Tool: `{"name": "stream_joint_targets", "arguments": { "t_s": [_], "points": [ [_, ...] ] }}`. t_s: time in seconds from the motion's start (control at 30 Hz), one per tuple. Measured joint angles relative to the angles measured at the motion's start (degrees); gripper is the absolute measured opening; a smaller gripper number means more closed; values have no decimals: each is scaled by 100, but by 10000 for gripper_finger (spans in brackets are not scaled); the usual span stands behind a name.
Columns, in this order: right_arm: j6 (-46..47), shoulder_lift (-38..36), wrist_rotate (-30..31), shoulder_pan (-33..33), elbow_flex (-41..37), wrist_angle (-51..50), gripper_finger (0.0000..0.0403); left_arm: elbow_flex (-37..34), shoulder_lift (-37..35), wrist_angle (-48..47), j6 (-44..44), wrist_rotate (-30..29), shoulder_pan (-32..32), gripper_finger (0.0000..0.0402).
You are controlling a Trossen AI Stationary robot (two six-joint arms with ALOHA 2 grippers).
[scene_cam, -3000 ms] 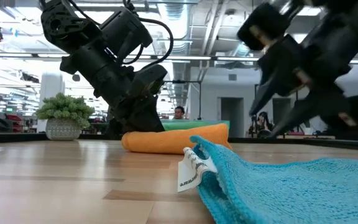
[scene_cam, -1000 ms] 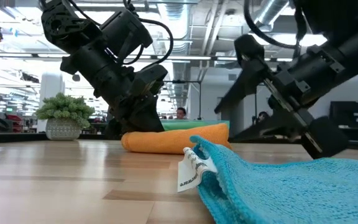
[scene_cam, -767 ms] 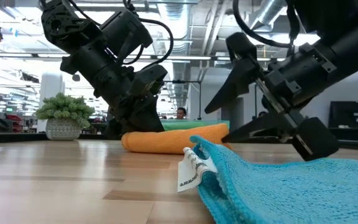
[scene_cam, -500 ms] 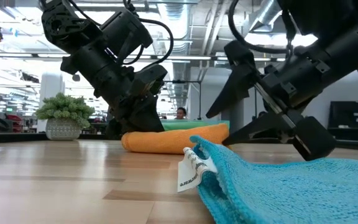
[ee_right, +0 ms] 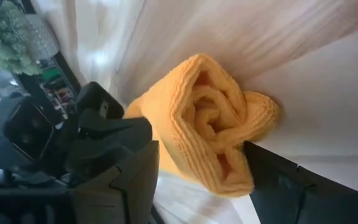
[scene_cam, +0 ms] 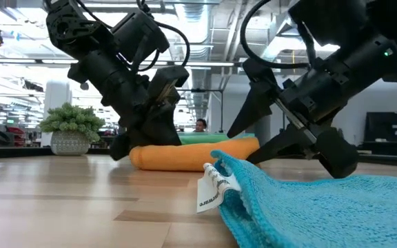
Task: Roll microfiber towels into tight, uniform cylinder then place into a basket
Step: Put the rolled orange towel into the blue bin
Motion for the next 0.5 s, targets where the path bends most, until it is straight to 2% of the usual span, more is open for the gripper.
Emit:
{"name": "stream_joint_targets", "arguments": {
  "t_s": [0.13,0.33,0.5],
  "points": [
    [-265,29,-58,-18,244,-347,244,0,0,1,-361,143,0,0],
    [-347,20,-107,-139,659,-1758,244,0,0,45,-395,159,0,0],
    [-858,35,-85,-207,660,-1558,237,0,0,44,-329,203,0,0]
  ]
}}
